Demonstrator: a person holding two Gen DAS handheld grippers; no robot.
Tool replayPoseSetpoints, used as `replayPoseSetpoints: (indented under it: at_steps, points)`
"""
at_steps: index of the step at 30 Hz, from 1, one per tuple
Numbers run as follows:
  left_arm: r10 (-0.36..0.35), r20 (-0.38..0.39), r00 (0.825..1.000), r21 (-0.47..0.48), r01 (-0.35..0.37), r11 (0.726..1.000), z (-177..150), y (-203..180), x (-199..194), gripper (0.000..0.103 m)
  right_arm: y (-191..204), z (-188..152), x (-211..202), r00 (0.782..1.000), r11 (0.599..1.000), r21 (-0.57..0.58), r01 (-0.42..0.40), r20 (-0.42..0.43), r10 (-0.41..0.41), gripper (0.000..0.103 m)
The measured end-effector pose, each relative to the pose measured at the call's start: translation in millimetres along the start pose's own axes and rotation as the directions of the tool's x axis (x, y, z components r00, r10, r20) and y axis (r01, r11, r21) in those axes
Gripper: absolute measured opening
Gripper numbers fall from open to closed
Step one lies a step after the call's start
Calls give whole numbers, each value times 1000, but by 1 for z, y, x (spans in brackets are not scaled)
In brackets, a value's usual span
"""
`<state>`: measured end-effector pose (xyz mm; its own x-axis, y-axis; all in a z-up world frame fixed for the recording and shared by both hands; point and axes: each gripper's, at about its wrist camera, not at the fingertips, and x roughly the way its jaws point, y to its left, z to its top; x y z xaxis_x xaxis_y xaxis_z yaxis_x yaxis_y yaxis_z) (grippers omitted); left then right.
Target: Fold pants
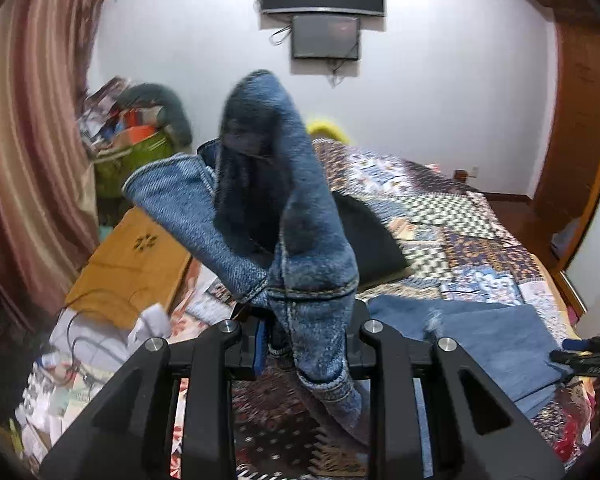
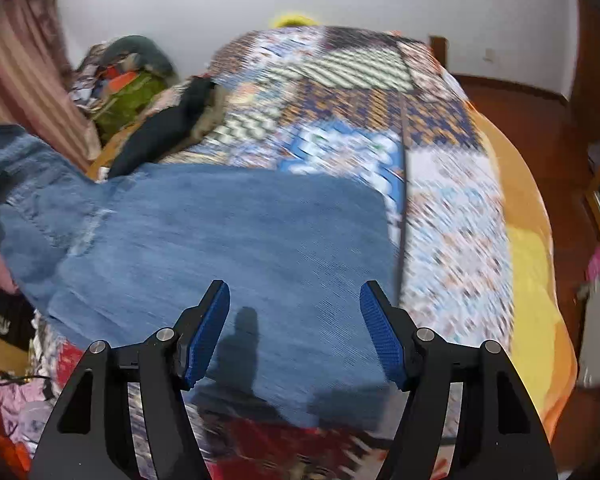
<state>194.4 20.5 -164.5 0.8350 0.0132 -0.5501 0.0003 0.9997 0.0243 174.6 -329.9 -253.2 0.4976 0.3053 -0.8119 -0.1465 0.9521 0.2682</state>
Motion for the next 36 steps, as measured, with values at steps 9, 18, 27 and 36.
replayPoseSetpoints:
  at_steps: [9, 18, 27, 36]
  points:
    - [-165, -23, 986, 12, 165, 986, 28, -44, -2, 24, -9, -19, 5, 999, 999, 30, -35, 3, 35, 66]
    - [-248, -78, 966, 98, 255, 962, 39, -96, 5, 22, -13, -20, 6, 998, 998, 13, -66, 15, 66, 67]
    - [-367, -81, 927, 143, 375, 916, 54, -146, 3, 21, -13, -21, 5, 997, 997, 6, -81, 19, 81, 67]
    - [-500, -190, 845, 151, 529, 835, 40, -216, 21, 20, -14, -19, 8, 995, 995, 7, -97, 20, 97, 67]
